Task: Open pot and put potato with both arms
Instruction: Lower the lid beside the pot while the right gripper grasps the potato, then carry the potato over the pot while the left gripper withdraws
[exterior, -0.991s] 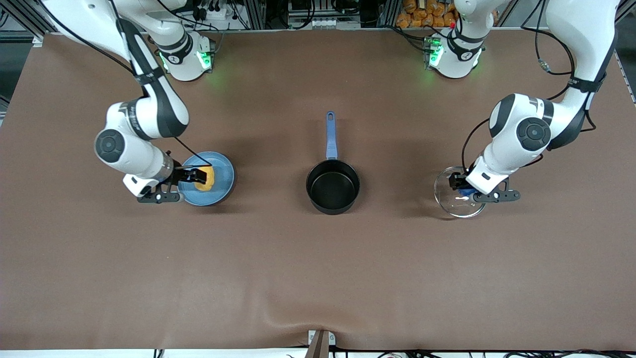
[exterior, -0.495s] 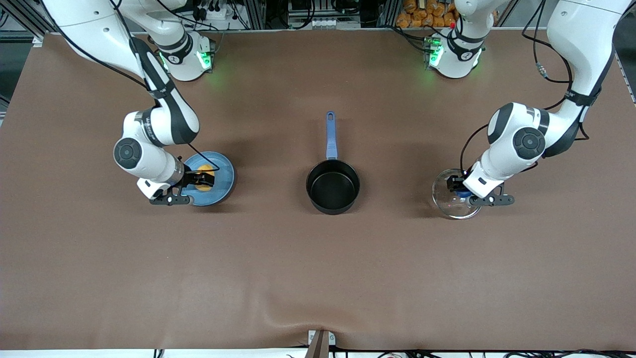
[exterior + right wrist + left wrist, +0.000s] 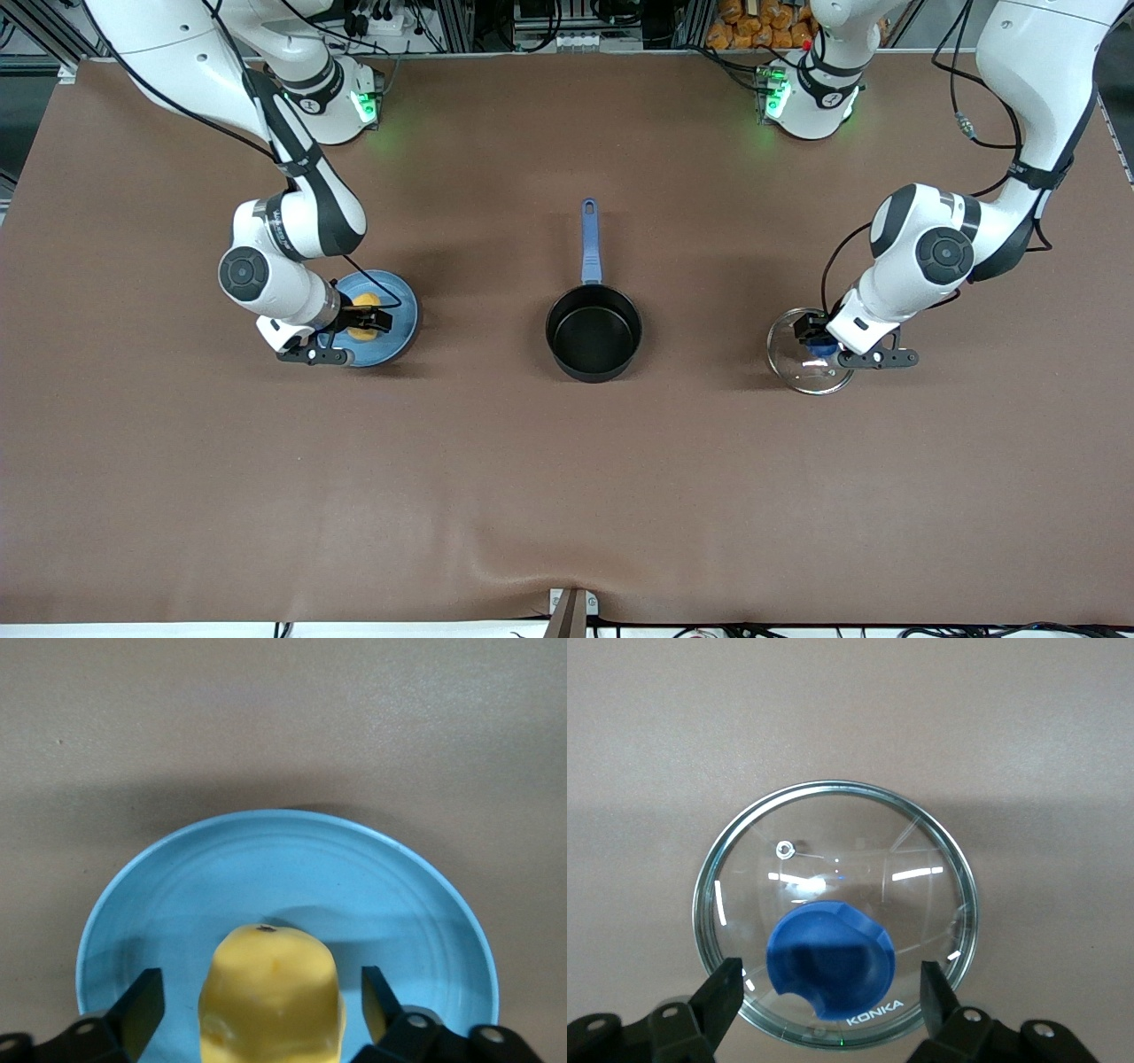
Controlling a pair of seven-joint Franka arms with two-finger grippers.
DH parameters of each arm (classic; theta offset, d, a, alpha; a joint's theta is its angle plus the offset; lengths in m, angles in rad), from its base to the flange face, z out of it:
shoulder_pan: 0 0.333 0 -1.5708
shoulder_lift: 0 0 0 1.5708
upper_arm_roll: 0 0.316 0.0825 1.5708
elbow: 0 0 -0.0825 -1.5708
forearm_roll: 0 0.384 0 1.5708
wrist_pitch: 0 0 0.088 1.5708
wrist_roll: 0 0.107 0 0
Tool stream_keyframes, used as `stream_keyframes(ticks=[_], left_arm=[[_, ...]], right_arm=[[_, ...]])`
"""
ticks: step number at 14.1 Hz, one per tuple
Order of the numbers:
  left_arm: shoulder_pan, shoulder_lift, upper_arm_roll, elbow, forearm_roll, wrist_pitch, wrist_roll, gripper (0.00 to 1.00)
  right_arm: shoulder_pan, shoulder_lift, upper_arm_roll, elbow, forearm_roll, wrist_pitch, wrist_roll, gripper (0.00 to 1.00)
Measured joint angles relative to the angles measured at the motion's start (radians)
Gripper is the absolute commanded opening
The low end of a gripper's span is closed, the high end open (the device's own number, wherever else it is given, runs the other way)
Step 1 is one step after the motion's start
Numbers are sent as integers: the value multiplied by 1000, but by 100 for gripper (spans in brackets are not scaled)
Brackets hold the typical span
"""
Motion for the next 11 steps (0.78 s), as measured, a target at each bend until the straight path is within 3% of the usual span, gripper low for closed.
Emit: stream_keyframes(ticks=[1, 2, 4, 8, 11], left_arm=[[0, 0, 0, 0, 0, 0, 0, 90], [0, -1, 0, 2, 0, 0, 0, 98], [1, -22, -1, 14, 2, -8, -1, 100], [3, -162, -28, 91, -8, -203, -5, 100], [3, -220, -61, 231, -83, -436, 19, 100]], right_arm=[[0, 0, -2, 0, 0, -11, 0, 39], [-2, 0, -4, 0, 0, -23, 0, 31], [-7, 0, -8, 2, 2, -38, 1, 14], [-18, -2, -11, 49, 2, -115, 1, 10], [-15, -8, -5, 188, 7, -284, 3, 9]])
